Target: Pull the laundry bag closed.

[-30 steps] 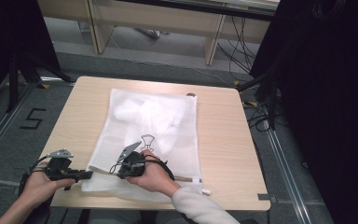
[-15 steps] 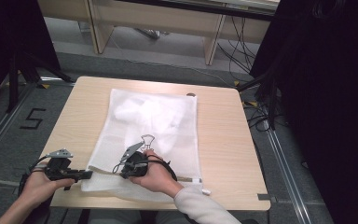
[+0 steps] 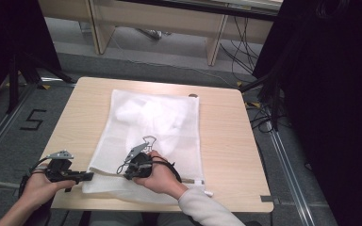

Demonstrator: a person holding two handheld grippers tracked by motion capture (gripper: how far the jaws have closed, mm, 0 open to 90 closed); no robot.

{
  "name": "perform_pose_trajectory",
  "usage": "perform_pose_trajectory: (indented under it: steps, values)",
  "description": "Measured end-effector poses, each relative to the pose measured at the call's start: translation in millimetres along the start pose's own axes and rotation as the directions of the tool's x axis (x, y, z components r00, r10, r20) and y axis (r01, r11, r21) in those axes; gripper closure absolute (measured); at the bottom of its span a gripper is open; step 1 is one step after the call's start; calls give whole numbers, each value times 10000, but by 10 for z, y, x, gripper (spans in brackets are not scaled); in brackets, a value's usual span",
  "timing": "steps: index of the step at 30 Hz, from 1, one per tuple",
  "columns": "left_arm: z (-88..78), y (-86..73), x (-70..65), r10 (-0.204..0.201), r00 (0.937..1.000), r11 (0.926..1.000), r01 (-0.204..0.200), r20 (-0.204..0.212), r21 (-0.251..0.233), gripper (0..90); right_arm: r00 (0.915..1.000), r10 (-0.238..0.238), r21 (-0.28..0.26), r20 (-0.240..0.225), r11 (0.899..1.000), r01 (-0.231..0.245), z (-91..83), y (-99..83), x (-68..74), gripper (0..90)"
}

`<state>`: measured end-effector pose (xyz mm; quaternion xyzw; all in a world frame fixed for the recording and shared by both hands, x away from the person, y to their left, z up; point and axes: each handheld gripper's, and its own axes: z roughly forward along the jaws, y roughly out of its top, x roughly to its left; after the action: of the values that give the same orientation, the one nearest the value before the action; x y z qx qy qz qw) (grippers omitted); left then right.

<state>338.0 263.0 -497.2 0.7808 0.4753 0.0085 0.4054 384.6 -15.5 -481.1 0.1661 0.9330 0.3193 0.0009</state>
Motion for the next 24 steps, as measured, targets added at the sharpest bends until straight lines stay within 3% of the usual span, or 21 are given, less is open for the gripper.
perform_pose_trajectory:
  steps: [8, 11, 24]
  values:
    - [14, -10, -3, -19, 10000, 9998, 18, -27, -211, 853, 10000, 70, -21, 50, 10000, -70, -36, -35, -25, 826]
    - [-1, 1, 4, 74, 10000, 9999, -75, 5, 95, 854, 9999, 115, -8, 57, 9999, -115, -49, -42, -29, 826]
    - [1, 0, 1, 35, 10000, 10000, -34, -90, 74, 854, 9994, 305, 35, 184, 9995, -306, -112, -79, -40, 826]
